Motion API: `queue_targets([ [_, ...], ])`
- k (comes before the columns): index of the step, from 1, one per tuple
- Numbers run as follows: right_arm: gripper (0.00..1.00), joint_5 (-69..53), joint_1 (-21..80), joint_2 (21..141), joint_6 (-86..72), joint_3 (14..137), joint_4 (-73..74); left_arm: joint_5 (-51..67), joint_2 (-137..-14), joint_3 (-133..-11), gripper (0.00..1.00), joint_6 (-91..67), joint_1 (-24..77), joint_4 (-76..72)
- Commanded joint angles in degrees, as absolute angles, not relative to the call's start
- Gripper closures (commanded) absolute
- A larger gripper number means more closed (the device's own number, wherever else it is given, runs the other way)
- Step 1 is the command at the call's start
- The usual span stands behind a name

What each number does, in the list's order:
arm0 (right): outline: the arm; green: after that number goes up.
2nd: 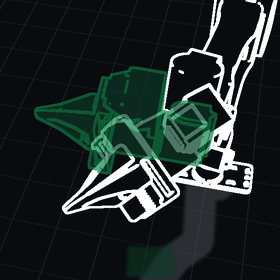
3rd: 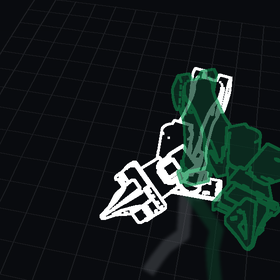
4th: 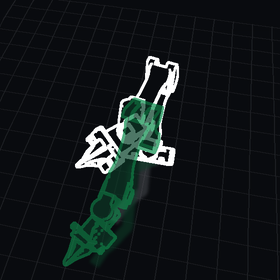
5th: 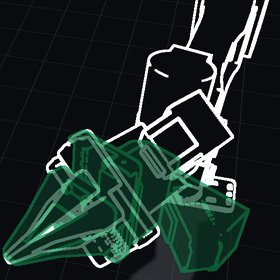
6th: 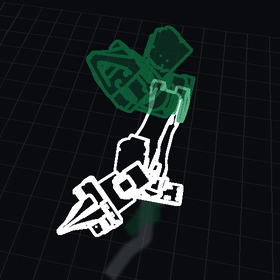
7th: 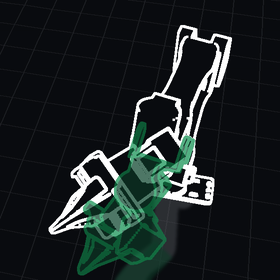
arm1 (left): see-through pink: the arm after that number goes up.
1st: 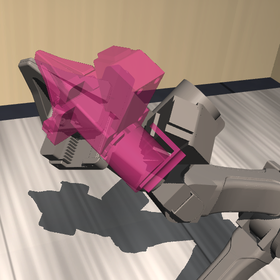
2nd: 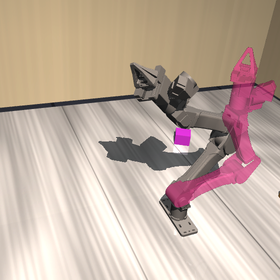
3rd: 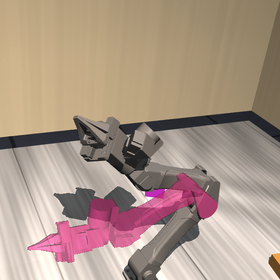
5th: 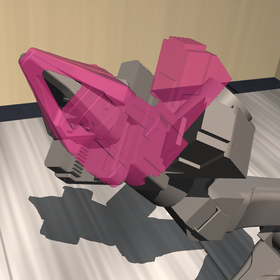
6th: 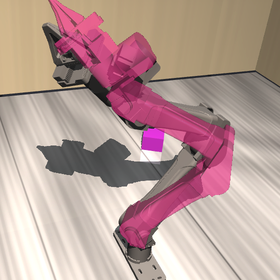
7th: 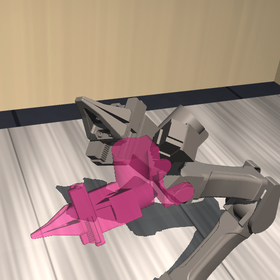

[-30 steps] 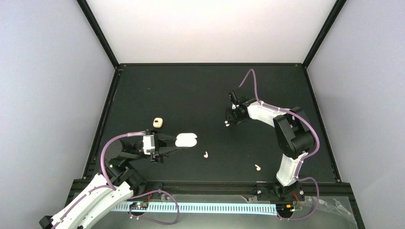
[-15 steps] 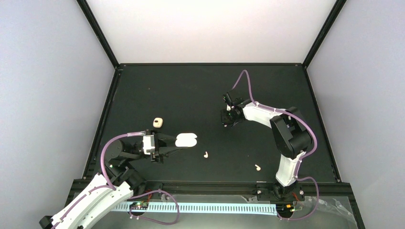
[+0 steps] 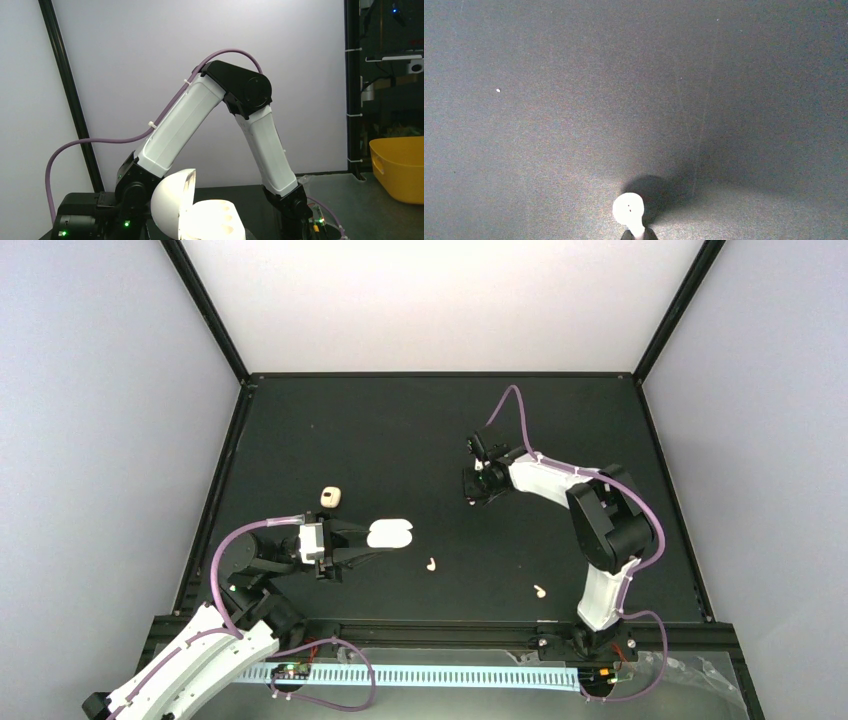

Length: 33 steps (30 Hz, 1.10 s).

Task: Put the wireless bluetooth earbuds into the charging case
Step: Pick up the earbud from the center of the board, then place the earbud in the charging case.

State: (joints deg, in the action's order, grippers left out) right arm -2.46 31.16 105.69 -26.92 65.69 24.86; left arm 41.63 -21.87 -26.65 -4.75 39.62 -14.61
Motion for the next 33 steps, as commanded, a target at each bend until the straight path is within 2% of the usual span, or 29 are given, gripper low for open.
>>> queue_targets([
  [1,0.99,-0.8,31.5,102.4,-26.7,66.1,25.1,42.5,-22.1,-26.9,0.99,-5.1,39.9,-16.1],
  [5,0.99,-1.4,31.5,94.2,-26.0,63.1,24.3,42.6,-22.2,-26.8,0.98,-5.1,39.9,-16.0],
  [10,0.99,-5.3,33.6,74.0,-20.2,57.8,24.4,43.3,-22.5,-26.8,0.98,-5.3,39.9,-16.3],
  [17,0.99,-6.7,46.2,52.9,-6.5,65.0,36.9,47.5,-22.8,-25.4,0.98,-7.5,40.0,-20.6],
  [21,0.99,-4.8,56.2,50.7,-0.7,73.6,48.3,49.8,-24.3,-25.2,0.98,-8.3,40.0,-22.0],
  [26,0.99,-1.4,69.1,54.5,0.6,82.7,58.8,53.0,-27.6,-26.1,0.98,-9.3,40.0,-22.2],
  [30,0.99,3.2,77.8,59.4,1.5,88.3,62.9,54.4,-29.8,-27.1,0.99,-11.2,40.1,-22.8],
  [33,0.99,4.2,79.8,61.1,2.6,89.4,62.2,55.2,-30.9,-27.5,0.99,-11.7,40.1,-23.5],
])
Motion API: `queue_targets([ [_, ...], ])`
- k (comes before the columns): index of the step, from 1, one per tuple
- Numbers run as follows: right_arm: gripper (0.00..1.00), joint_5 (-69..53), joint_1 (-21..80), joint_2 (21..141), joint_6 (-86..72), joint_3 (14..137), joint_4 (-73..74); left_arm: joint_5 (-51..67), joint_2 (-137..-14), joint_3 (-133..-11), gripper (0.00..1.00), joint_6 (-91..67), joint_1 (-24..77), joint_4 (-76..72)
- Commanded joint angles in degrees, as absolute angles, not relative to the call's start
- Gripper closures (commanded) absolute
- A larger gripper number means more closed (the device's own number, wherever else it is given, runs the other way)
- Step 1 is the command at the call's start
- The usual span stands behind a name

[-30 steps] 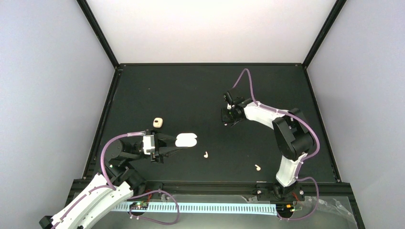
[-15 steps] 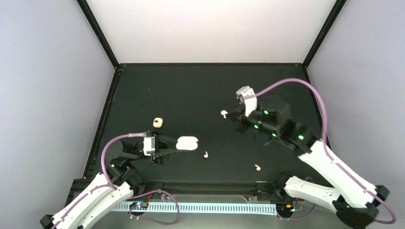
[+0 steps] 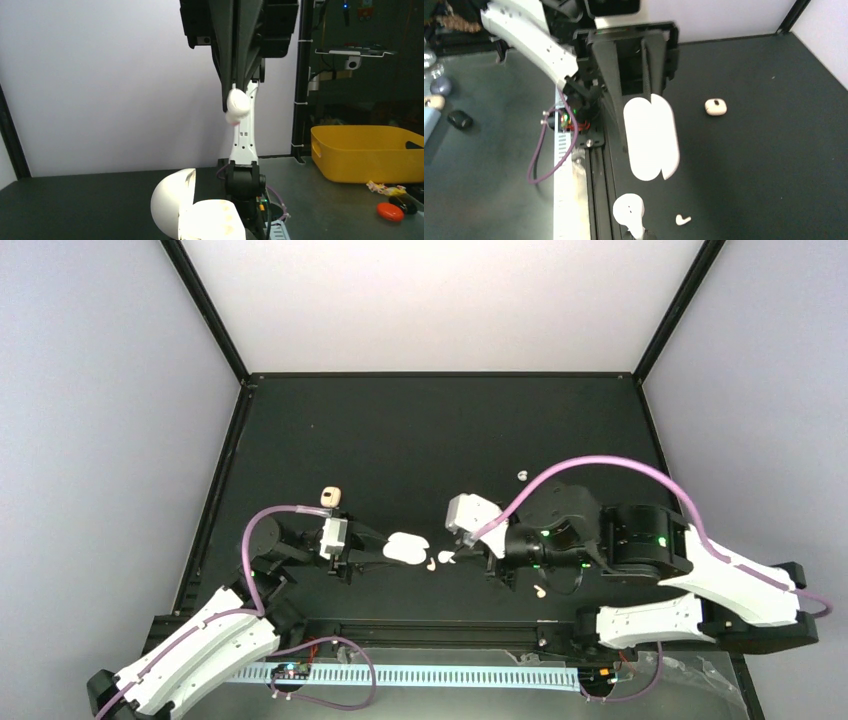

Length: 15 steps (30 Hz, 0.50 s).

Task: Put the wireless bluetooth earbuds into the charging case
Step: Place the earbud in the charging case.

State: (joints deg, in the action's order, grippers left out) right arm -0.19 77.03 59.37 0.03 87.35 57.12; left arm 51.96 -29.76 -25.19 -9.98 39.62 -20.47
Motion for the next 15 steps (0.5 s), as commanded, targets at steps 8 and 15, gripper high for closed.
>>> queue_targets([
  [8,0.99,3.2,80.8,64.2,4.7,88.8,57.2,56.7,-31.9,-27.4,0.98,-11.7,40.1,-23.3],
  [15,0.99,1.1,80.9,67.2,6.1,89.3,54.9,56.8,-31.9,-27.0,0.98,-11.1,40.2,-23.0],
])
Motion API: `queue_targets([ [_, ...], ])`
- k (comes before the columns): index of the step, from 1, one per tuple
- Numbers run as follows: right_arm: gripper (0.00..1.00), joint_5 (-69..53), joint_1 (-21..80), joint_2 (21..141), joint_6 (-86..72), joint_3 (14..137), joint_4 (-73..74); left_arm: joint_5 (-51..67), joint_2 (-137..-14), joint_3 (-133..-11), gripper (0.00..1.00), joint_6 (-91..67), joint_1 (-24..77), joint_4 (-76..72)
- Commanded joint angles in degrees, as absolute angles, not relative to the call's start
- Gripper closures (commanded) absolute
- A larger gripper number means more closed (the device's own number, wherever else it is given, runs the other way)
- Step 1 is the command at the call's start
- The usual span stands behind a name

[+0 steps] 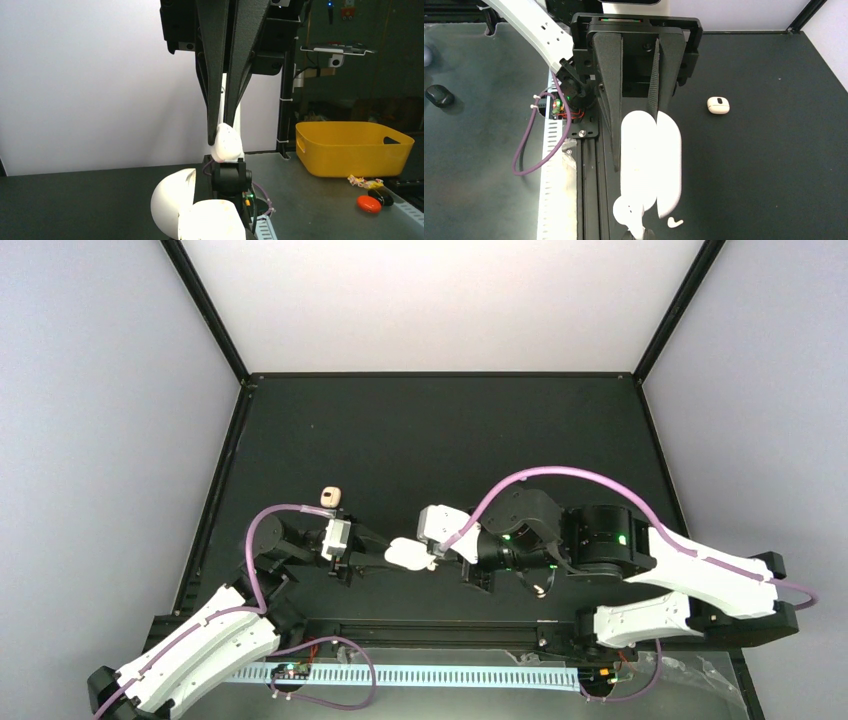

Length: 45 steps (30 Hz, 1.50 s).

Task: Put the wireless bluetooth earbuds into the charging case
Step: Place the earbud in the charging case.

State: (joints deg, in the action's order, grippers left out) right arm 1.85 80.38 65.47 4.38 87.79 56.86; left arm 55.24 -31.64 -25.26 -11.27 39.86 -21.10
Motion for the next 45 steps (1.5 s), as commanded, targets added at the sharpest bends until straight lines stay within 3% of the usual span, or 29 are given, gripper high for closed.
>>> queue_targets([
  [1,0.99,0.9,80.9,67.6,6.1,89.4,54.9,56.7,-31.8,-27.0,0.98,-10.9,40.1,-22.8],
  [45,0.99,5.1,81.1,69.3,3.3,85.4,51.1,53.3,-29.8,-26.5,0.98,-10.5,40.2,-22.9],
])
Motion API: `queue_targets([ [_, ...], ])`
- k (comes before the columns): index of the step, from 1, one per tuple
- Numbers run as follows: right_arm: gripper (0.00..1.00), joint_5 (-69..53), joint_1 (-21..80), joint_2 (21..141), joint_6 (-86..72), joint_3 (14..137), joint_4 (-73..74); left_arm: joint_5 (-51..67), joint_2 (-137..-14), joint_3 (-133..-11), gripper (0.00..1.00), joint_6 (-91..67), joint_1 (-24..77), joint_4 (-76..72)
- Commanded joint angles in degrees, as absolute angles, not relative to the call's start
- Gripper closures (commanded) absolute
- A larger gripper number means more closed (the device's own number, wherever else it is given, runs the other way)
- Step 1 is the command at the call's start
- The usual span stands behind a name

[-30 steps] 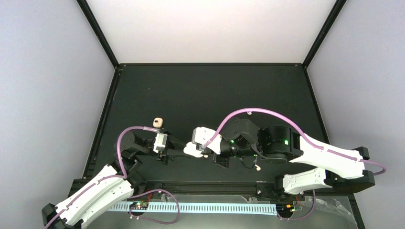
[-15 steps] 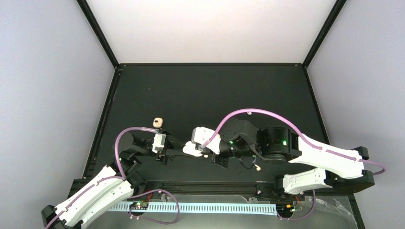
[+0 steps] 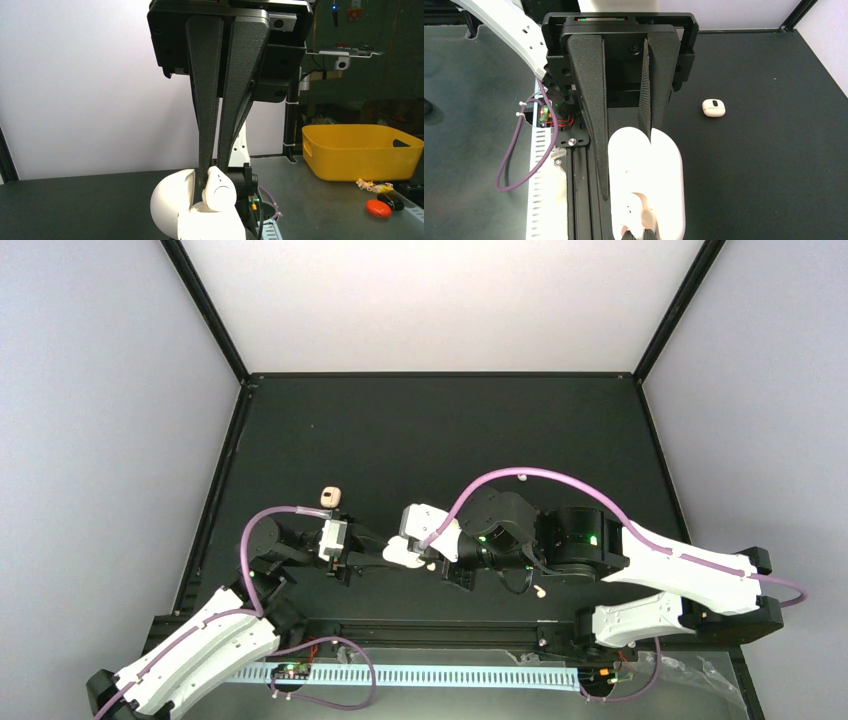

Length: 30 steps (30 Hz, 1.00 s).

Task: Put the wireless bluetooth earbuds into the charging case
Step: Place the earbud in the charging case.

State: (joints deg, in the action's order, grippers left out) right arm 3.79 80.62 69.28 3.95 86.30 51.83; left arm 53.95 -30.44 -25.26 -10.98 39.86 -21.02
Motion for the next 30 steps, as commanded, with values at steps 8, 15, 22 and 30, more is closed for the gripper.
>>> queue_targets([
  [8,0.99,6.5,81.0,69.6,2.0,85.5,51.4,52.1,-29.4,-26.4,0.98,-10.4,40.1,-22.9],
  [15,0.99,7.1,81.1,69.8,0.9,85.4,50.9,50.5,-28.4,-26.5,0.98,-10.4,40.1,-23.1],
  [22,0.99,8.9,81.0,69.8,-0.6,85.4,50.0,49.7,-27.6,-26.8,0.98,-10.2,40.2,-22.6],
  [30,0.99,10.0,81.0,69.9,-1.9,86.0,50.0,49.6,-27.5,-26.7,0.98,-10.7,40.1,-23.1],
])
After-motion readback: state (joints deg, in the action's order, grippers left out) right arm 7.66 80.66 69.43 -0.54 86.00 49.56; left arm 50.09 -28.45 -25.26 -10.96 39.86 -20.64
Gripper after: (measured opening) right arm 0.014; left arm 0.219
